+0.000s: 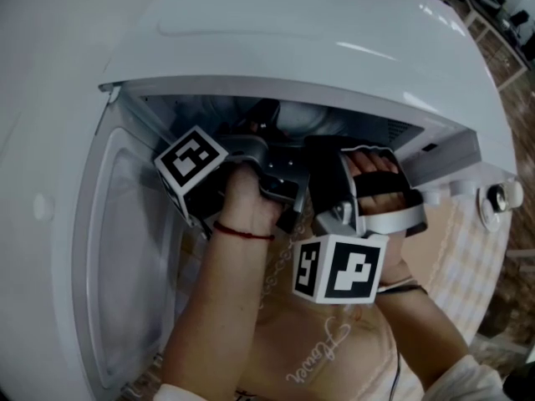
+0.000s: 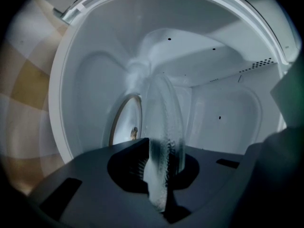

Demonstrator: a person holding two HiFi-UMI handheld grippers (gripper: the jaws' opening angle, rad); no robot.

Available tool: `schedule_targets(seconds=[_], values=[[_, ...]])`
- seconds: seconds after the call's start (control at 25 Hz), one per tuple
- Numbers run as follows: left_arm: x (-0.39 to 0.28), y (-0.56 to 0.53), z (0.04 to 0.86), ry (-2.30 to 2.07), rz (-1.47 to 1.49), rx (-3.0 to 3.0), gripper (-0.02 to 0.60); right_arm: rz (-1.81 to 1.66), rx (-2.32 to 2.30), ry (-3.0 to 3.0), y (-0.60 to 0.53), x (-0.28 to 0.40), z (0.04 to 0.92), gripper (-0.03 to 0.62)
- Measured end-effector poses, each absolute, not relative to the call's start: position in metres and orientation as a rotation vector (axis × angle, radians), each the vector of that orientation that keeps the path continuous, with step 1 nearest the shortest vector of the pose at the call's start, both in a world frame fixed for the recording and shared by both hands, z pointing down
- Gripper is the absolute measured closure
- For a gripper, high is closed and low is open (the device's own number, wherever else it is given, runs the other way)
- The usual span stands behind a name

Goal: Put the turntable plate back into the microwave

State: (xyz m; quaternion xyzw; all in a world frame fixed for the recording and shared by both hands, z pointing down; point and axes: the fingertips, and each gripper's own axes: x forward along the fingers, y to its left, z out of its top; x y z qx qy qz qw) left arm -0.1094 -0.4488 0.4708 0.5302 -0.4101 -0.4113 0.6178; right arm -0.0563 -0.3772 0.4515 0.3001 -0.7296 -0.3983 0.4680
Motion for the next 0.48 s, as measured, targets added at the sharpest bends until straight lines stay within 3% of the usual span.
schedule_targets(seconds=[0.48], values=[[-0.1088,-0.4477,0.4647,-0.916,-0.970,1.240,0.533,-0.954,0.726,-1.790,-0.3782,-0.0559,0.4484,0.539]])
